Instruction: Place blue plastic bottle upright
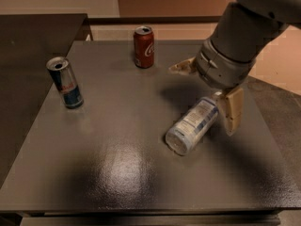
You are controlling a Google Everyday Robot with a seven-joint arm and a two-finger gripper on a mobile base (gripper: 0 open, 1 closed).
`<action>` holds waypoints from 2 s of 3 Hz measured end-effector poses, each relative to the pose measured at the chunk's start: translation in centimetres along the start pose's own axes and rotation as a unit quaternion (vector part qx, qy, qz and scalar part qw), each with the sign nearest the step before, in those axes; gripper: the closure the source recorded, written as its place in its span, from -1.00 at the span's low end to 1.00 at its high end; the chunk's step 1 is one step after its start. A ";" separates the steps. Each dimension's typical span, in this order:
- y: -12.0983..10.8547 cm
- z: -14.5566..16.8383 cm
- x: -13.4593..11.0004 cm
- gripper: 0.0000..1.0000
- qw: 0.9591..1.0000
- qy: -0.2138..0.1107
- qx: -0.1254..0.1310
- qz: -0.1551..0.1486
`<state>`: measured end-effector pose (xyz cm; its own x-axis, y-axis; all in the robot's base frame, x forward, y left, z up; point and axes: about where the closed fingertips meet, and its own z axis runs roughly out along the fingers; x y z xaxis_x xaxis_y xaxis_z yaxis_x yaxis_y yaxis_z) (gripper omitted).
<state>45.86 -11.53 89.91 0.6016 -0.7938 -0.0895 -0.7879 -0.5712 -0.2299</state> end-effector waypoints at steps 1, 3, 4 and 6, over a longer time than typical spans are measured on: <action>0.2 2.2 0.1 -1.00 0.998 0.020 -0.021 -0.058; 0.5 4.7 1.7 -1.00 0.989 0.054 -0.066 -0.124; 0.7 5.0 2.6 -0.67 0.986 0.063 -0.079 -0.131; 0.6 4.1 3.8 0.26 0.985 0.073 -0.095 -0.125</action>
Offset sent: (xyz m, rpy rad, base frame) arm 0.0128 -0.0060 -0.0580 -0.2446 -0.0083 0.2783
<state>48.21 -14.04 85.45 0.7653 -0.6372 0.0908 -0.6366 -0.7702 -0.0395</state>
